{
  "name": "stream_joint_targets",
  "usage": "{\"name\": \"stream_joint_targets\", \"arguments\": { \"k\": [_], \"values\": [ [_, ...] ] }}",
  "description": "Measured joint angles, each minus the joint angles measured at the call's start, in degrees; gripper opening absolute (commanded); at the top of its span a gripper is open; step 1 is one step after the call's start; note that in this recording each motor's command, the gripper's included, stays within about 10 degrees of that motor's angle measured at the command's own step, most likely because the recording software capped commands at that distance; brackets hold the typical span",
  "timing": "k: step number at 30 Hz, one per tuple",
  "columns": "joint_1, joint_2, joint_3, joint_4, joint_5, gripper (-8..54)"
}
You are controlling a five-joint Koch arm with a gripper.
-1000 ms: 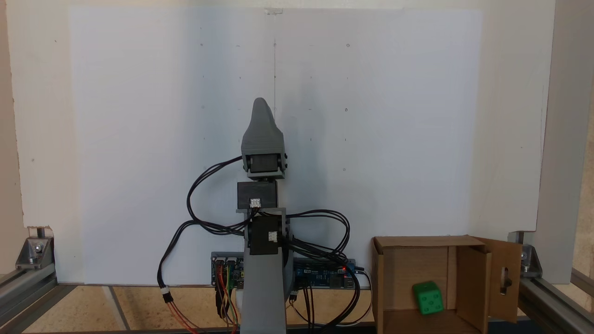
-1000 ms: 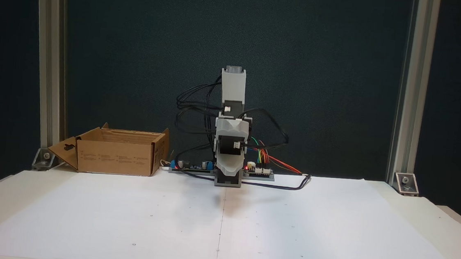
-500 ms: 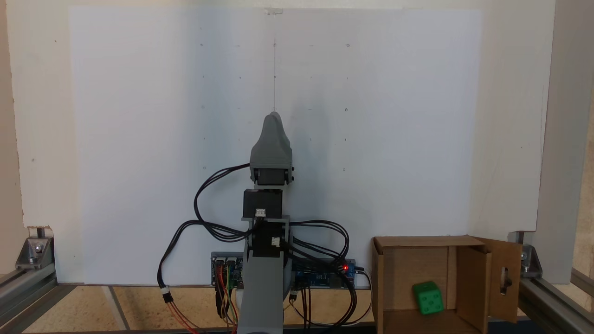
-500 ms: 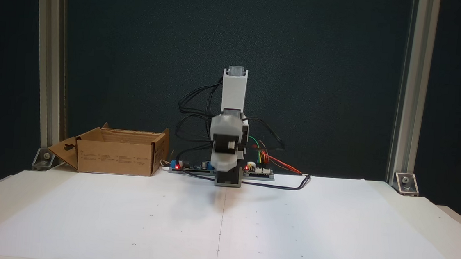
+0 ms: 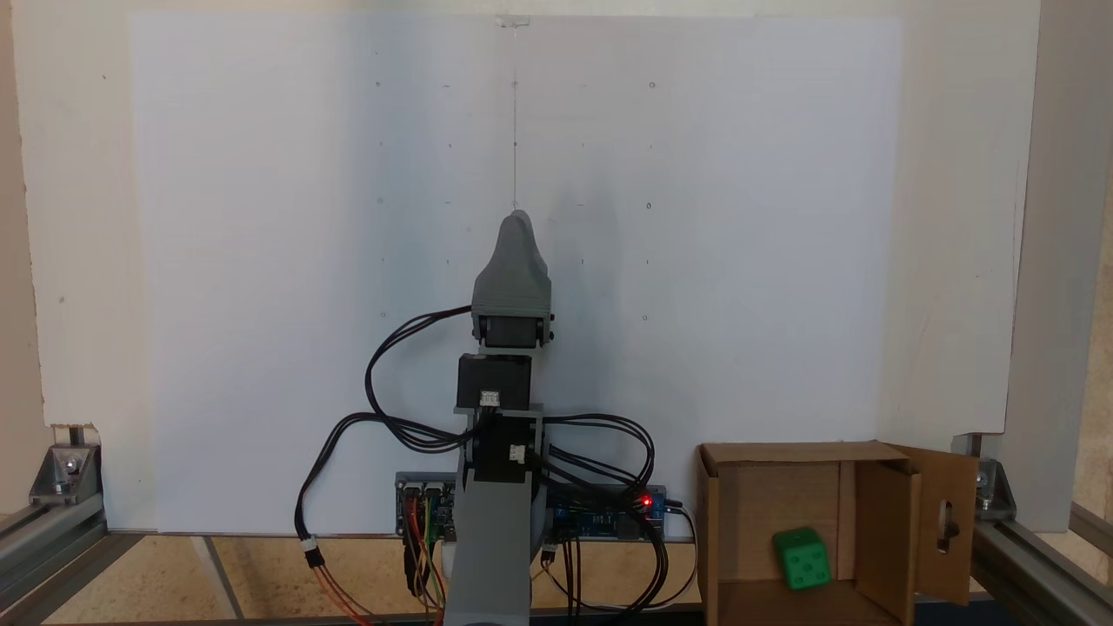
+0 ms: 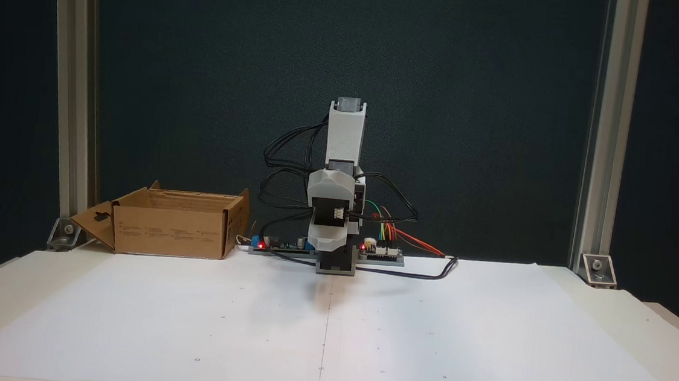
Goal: Grasp a green dice and put it in the bin.
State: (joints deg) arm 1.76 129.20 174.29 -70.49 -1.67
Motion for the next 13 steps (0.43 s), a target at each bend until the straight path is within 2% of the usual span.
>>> {"name": "stream_joint_targets", "arguments": {
  "k": [13],
  "values": [
    [0.1,0.0,1.1,-1.8,0.0,44.5]
  ]
}}
